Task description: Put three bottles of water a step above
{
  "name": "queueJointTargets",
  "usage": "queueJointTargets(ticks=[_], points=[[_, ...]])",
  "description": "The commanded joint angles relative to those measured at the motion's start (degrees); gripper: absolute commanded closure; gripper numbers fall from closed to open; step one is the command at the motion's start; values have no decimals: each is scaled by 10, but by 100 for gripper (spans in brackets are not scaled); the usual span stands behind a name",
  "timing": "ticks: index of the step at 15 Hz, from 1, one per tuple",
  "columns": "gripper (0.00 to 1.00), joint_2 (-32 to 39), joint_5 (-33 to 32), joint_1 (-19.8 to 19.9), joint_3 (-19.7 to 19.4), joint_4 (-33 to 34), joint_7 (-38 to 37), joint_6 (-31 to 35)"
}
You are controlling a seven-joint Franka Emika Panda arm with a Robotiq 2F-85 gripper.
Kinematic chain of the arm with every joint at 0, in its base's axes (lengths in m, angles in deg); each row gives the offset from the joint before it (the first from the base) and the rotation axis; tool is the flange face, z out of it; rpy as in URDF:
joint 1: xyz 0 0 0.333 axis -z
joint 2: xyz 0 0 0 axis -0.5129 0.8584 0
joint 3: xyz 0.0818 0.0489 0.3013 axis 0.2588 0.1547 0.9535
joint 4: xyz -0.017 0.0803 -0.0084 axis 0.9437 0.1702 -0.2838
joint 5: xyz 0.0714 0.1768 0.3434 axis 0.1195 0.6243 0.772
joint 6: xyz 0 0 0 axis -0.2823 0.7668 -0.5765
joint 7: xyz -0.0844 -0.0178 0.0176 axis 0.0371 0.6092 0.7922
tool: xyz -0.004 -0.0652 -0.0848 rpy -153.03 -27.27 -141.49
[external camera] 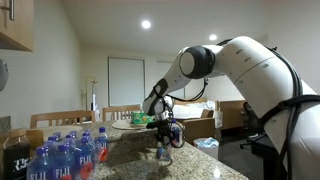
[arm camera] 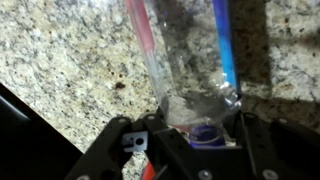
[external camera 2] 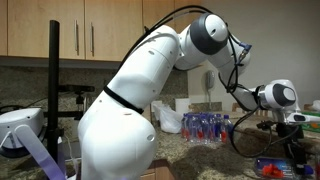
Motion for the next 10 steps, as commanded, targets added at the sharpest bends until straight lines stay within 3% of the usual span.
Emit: queueJointTargets(ticks=[1, 10], points=[[71, -14, -10, 4, 4, -8, 10, -16], [72, -120, -46, -25, 8, -99, -5, 10]])
